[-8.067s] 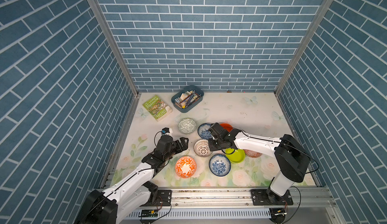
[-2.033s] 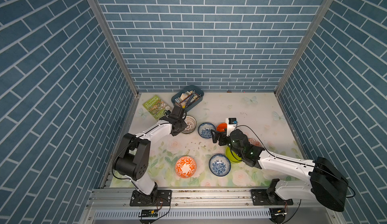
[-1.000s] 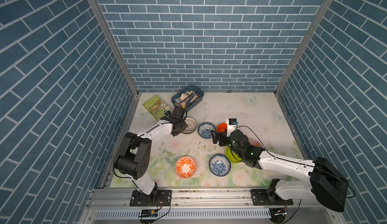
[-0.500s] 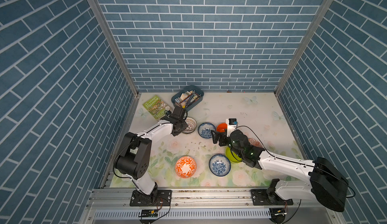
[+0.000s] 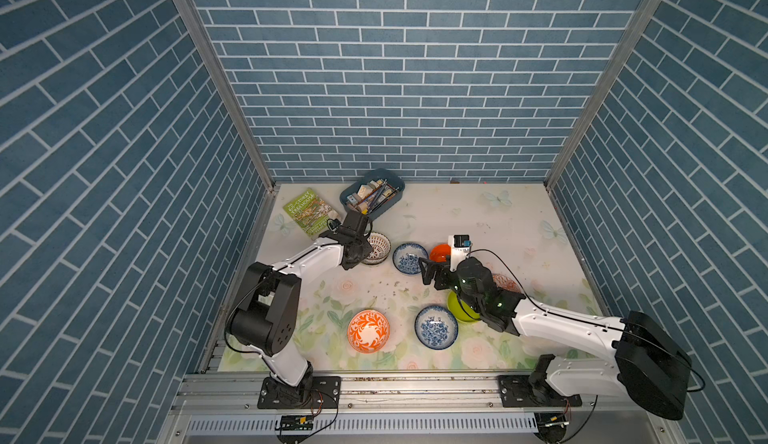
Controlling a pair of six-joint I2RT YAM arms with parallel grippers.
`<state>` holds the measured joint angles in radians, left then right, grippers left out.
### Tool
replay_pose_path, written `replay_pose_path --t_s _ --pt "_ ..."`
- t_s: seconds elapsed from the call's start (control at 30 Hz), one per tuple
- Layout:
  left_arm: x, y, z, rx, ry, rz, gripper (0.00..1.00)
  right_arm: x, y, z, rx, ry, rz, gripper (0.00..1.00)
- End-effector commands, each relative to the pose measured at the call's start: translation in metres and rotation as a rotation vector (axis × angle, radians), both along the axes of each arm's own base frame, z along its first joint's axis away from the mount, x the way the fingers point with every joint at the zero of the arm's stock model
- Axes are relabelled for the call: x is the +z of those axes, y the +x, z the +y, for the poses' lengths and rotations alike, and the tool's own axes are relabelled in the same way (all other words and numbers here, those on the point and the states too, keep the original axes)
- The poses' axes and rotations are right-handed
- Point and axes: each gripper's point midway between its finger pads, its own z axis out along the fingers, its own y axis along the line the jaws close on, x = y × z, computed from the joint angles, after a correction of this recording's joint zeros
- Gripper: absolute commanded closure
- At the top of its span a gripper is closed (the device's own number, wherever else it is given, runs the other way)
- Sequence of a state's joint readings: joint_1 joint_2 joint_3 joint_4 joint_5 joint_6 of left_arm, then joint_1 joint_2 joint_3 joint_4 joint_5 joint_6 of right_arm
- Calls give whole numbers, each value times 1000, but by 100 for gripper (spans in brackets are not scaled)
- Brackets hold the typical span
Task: Stack the bowls
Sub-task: Place the bowl on the bowl.
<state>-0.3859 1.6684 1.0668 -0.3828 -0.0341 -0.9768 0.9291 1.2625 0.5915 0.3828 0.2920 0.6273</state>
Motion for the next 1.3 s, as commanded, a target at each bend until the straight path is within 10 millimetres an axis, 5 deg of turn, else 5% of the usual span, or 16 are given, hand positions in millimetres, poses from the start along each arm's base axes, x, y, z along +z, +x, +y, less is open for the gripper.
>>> replay_pose_path --t_s 0.0,1.27 --pt "9 4 -6 -11 -8 -35 79 5 1 -4 -6 -1 -29 2" --pt "2 0 -6 -17 2 -24 77 4 2 -2 -2 -5 -25 2"
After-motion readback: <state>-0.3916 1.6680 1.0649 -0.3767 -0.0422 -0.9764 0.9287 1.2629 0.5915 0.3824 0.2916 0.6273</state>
